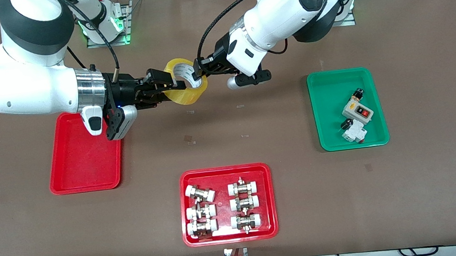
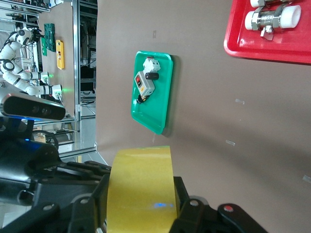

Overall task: Left arm passes tape to right arm into tray
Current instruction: 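Grasp the tape roll with the right gripper beside the left gripper, then open the left gripper and withdraw while the right gripper carries the tape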

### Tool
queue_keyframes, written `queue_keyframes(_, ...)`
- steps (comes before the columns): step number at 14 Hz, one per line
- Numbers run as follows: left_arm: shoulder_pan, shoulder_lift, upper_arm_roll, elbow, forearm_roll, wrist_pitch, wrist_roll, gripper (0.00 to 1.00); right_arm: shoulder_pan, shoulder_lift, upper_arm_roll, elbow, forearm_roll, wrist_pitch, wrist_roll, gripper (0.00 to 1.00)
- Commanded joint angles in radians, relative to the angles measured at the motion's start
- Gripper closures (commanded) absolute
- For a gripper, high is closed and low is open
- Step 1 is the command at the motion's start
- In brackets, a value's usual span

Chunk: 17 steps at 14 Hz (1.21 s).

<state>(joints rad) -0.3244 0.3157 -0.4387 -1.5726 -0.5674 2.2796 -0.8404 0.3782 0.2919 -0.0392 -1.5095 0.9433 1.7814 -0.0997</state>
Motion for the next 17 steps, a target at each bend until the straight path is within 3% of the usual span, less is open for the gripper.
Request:
queue_keyframes(1,0.01,0.0,0.009,0.014,-0.008,-0.006,0.006,0.0,-0.001,0.006,-0.001,0.012,-0.008,-0.002,-0.009,0.61)
queue_keyframes(3,0.06,-0.02,0.028,0.008,0.019,-0.049,0.004,0.0,-0.012,0.019,-0.004,0.011,-0.032,-0.004,-0.026,0.61)
queue_keyframes(6,0.191,-0.07,0.028,0.014,0.167,-0.215,0.003,0.0,-0.082,0.067,-0.011,-0.009,-0.041,-0.01,-0.058,0.62)
queue_keyframes(8,0.263,-0.096,0.026,0.016,0.26,-0.296,0.006,0.0,-0.151,0.107,-0.011,-0.02,-0.044,-0.01,-0.092,0.62)
queue_keyframes(11,0.323,-0.121,0.026,0.016,0.403,-0.426,0.061,0.0,-0.281,0.176,-0.011,-0.023,-0.151,-0.036,-0.104,0.62)
queue_keyframes(14,0.431,-0.154,0.005,0.014,0.446,-0.509,0.191,0.0,-0.428,0.249,-0.011,-0.026,-0.166,-0.083,-0.136,0.62)
queue_keyframes(16,0.453,-0.17,0.04,0.01,0.451,-0.564,0.326,0.0,-0.514,0.301,-0.011,-0.026,-0.166,-0.118,-0.228,0.62)
queue_keyframes(17,0.441,-0.19,0.104,0.013,0.481,-0.612,0.404,0.0,-0.551,0.323,-0.011,-0.026,-0.164,-0.147,-0.295,0.62)
